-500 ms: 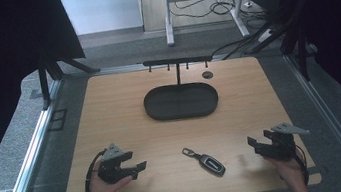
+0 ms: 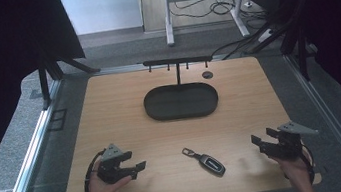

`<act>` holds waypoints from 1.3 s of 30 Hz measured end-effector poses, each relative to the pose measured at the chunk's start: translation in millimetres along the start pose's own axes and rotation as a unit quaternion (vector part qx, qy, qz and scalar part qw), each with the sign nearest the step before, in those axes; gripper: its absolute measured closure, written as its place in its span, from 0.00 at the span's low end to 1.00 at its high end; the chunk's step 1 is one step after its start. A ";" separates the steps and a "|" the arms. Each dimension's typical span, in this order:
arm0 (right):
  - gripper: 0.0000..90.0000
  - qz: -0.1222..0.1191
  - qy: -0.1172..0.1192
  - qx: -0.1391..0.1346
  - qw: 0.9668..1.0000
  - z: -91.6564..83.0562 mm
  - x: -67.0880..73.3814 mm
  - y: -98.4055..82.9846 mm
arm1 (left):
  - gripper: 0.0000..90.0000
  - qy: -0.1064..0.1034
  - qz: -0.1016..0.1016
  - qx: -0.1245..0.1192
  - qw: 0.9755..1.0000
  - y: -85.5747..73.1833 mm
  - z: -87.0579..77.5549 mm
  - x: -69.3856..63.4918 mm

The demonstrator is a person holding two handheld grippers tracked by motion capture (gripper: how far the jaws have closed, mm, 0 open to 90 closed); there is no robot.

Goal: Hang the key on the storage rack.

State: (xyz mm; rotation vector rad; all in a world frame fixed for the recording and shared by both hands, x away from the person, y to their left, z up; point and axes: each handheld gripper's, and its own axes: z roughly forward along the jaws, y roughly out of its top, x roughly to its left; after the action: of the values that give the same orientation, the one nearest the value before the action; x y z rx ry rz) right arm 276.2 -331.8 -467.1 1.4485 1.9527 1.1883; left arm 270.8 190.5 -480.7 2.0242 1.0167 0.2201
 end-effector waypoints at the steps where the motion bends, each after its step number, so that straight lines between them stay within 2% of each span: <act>1: 0.34 0.000 0.001 0.000 1.000 -0.1 -0.2 0.0 | 0.34 -0.001 0.000 0.000 1.000 -0.1 0.5 -0.1; 12: 0.37 -0.010 0.011 0.003 1.000 -0.7 -0.5 1.8 | 0.34 -0.002 0.002 0.003 1.000 -0.2 2.6 -0.9; 17: 0.37 -0.001 0.018 0.004 1.000 -2.3 -0.7 6.4 | 0.34 -0.001 0.003 0.006 1.000 -0.3 4.1 -1.1; 24: 0.39 -0.003 0.024 0.000 1.000 -6.5 -0.9 10.0 | 0.34 -0.003 0.006 0.008 1.000 -0.1 5.4 -3.1; 28: 0.40 -0.017 0.023 0.003 1.000 -6.9 0.7 11.2 | 0.34 -0.002 0.006 0.010 1.000 -0.4 6.8 -3.3; 33: 0.40 -0.024 0.030 0.006 0.999 -6.4 3.7 13.4 | 0.34 -0.002 0.006 0.012 1.000 -0.4 7.7 -4.3; 38: 0.42 -0.040 0.042 0.009 0.998 -6.1 10.3 18.1 | 0.34 -0.001 0.007 0.010 1.000 -0.1 5.1 -4.6; 39: 0.43 -0.042 0.051 0.010 0.998 -5.0 12.1 19.8 | 0.34 0.000 0.006 0.009 1.000 0.2 3.7 -4.3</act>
State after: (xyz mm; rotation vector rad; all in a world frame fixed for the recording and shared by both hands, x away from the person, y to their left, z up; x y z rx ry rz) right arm 279.0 -320.8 -446.2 1.3246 2.0769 1.2302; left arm 269.9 185.0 -482.0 2.0470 1.0090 0.2182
